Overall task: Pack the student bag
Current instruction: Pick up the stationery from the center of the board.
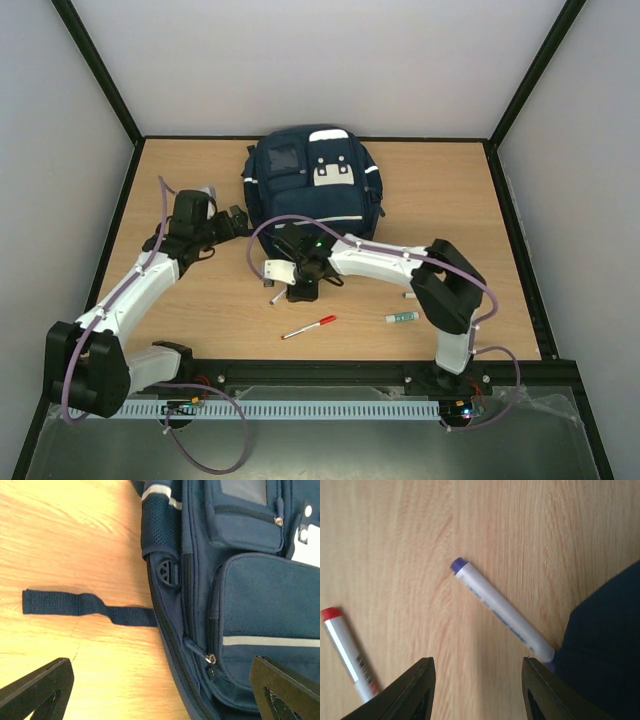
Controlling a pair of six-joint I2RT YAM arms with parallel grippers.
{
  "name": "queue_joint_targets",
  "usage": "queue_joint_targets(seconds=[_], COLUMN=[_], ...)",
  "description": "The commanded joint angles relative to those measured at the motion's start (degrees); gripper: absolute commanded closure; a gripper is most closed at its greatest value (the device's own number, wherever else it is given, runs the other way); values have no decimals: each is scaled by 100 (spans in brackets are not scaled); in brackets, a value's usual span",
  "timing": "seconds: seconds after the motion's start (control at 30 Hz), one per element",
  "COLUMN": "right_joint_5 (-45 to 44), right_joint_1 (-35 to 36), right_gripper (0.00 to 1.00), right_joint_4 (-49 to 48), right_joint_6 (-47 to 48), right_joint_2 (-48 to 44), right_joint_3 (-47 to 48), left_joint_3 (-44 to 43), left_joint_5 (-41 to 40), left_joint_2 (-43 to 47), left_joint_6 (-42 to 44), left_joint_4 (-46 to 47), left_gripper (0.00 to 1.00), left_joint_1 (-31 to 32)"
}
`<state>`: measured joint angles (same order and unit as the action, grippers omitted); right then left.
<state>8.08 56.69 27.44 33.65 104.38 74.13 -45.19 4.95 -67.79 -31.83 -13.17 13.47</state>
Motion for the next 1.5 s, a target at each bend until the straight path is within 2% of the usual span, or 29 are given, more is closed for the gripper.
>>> queue_joint_targets(seconds=[0.0, 0.5, 0.77, 0.9, 1.23, 1.47], right_joint_5=[-100, -105, -501, -663, -984, -946], right_joint_1=[75, 93, 85, 88, -67, -858], right_gripper=[52, 53, 72, 78, 93, 97], right_joint_4=[181, 351, 516, 697, 798, 668], right_joint_6=[113, 194, -113, -322, -635, -663], right_joint_2=[461, 1455, 1333, 1233, 251, -781], right_joint_3=[475, 969, 880, 768, -567, -1584], left_joint_3=[189, 290, 353, 368, 331, 130], left_joint_5=[247, 440, 479, 526, 721, 1016], left_joint_2=[34, -64, -35, -44, -44, -215], left_joint_6=[97, 109, 74, 55, 115, 140], left_joint_4=[-209, -142, -94, -72, -64, -29], left_gripper=[1, 1, 1, 1, 1, 2], left_joint_1=[-95, -223, -231, -233, -231, -203])
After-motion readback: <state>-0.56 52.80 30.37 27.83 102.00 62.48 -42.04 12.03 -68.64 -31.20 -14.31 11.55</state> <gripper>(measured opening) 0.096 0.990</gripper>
